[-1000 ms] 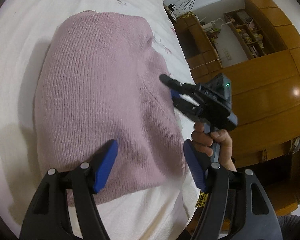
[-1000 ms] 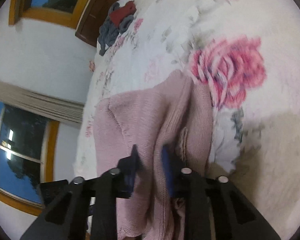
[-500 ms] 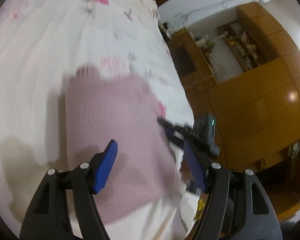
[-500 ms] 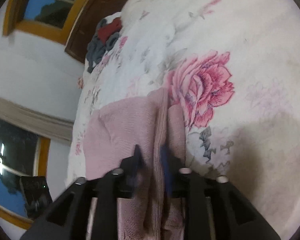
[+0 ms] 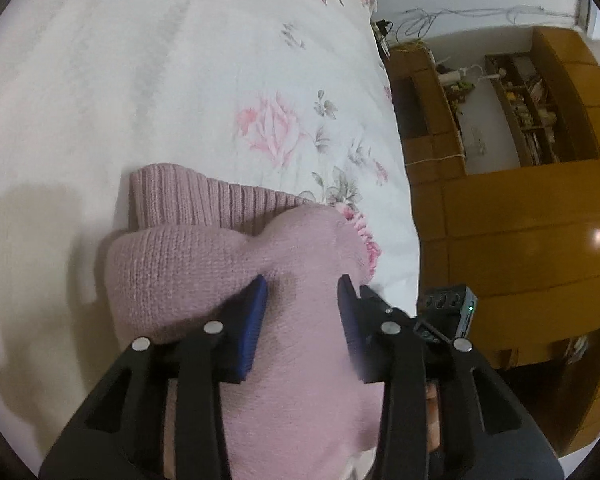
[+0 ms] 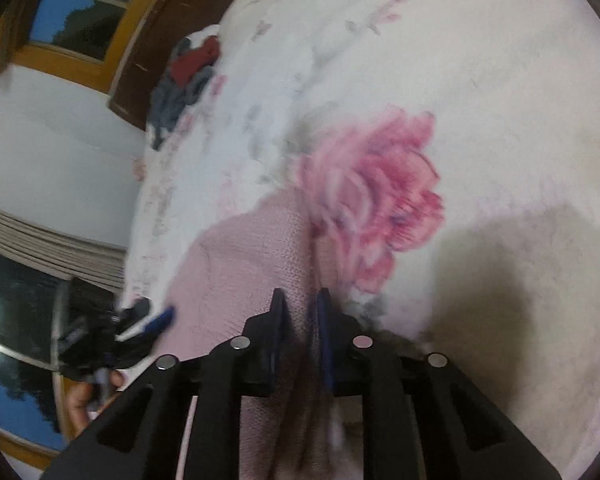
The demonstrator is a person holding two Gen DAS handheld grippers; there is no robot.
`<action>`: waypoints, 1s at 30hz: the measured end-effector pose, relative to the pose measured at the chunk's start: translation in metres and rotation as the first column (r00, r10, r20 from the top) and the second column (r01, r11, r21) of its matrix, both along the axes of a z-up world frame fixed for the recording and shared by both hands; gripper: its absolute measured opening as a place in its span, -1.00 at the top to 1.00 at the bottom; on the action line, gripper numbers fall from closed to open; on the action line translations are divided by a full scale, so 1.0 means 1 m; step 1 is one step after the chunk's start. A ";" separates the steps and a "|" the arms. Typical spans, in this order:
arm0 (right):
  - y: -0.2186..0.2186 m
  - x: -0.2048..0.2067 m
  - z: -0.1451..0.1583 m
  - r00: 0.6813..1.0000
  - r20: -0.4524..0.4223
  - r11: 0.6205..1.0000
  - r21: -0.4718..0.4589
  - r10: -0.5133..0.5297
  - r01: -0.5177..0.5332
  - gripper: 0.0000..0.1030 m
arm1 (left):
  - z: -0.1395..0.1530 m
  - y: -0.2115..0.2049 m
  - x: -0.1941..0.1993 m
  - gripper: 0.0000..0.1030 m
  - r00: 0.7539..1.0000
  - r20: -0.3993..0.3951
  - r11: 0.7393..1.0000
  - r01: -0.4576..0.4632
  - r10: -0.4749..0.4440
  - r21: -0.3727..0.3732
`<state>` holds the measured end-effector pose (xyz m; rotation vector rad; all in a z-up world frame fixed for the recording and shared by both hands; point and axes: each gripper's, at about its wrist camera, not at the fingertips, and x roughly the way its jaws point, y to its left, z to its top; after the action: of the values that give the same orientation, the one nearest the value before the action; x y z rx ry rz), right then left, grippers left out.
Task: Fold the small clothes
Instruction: 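Grasp the sweater bundle edge with the right tool while the left tool grasps it too, then lift the held edge with both tools and fold the bundle over, open both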
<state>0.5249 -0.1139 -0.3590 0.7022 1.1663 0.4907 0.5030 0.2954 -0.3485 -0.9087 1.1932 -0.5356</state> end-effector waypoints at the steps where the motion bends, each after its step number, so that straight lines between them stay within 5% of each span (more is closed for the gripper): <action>1: -0.002 -0.003 0.013 1.000 0.030 1.000 0.007 -0.001 0.000 0.61 | 0.008 0.002 -0.003 0.07 1.000 0.022 1.000 -0.002 0.002 0.008; 5: 0.006 -0.026 0.049 0.990 0.118 0.996 0.034 0.083 -0.088 0.61 | 0.039 -0.004 -0.026 -0.03 0.991 0.122 0.997 0.066 -0.062 -0.033; 8: 0.033 -0.043 0.051 0.969 0.121 0.976 0.015 0.215 -0.218 0.61 | 0.020 -0.011 -0.030 0.00 0.994 0.072 0.996 0.086 -0.088 0.039; 10: 0.047 -0.051 0.038 0.952 0.092 0.955 -0.078 0.292 -0.286 0.75 | -0.001 -0.008 -0.030 0.26 0.996 0.032 0.996 0.078 -0.079 0.048; 11: 0.047 -0.053 0.032 0.949 0.086 0.949 -0.117 0.304 -0.293 1.00 | -0.007 -0.005 -0.030 0.48 0.998 0.019 0.997 0.064 -0.065 0.043; 13: 0.036 -0.055 0.019 0.950 0.085 0.948 -0.139 0.300 -0.287 1.00 | -0.007 -0.003 -0.031 0.57 0.997 0.005 0.997 0.073 -0.073 0.035; 15: 0.028 -0.059 0.022 0.957 0.071 0.955 -0.126 0.280 -0.270 1.00 | 0.012 -0.002 -0.039 0.24 0.995 0.044 0.995 0.085 -0.087 0.059; 18: 0.024 -0.077 0.049 0.949 0.116 0.956 -0.059 0.293 -0.288 0.97 | 0.037 -0.006 -0.067 0.18 0.981 0.129 0.990 0.143 -0.142 0.004; 21: 0.030 -0.099 0.048 0.927 0.112 0.934 -0.031 0.358 -0.356 0.97 | 0.032 -0.011 -0.093 0.19 0.974 0.125 0.981 0.180 -0.188 0.072; 22: 0.033 -0.102 0.043 0.923 0.099 0.928 -0.053 0.372 -0.368 0.97 | 0.018 -0.010 -0.098 0.26 0.977 0.094 0.977 0.183 -0.193 0.105; 24: 0.030 -0.108 0.021 0.927 0.056 0.922 -0.139 0.371 -0.361 1.00 | -0.006 -0.001 -0.102 0.73 0.987 0.043 0.986 0.151 -0.154 0.073; 26: 0.019 -0.110 0.008 0.944 0.025 0.939 -0.107 0.330 -0.326 1.00 | -0.013 0.003 -0.102 0.93 0.991 0.021 0.989 0.134 -0.135 0.068; 28: 0.013 -0.116 0.012 0.948 0.025 0.944 -0.104 0.317 -0.313 1.00 | -0.007 0.006 -0.102 0.84 0.992 0.020 0.990 0.120 -0.122 0.071; 30: 0.011 -0.124 0.026 0.947 0.048 0.945 -0.089 0.319 -0.314 0.97 | 0.011 0.005 -0.105 0.28 0.990 0.056 0.990 0.126 -0.130 0.065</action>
<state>0.4007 -0.1032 -0.3329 0.4268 1.2401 0.7260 0.3984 0.3003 -0.3379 -0.7626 1.2126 -0.6218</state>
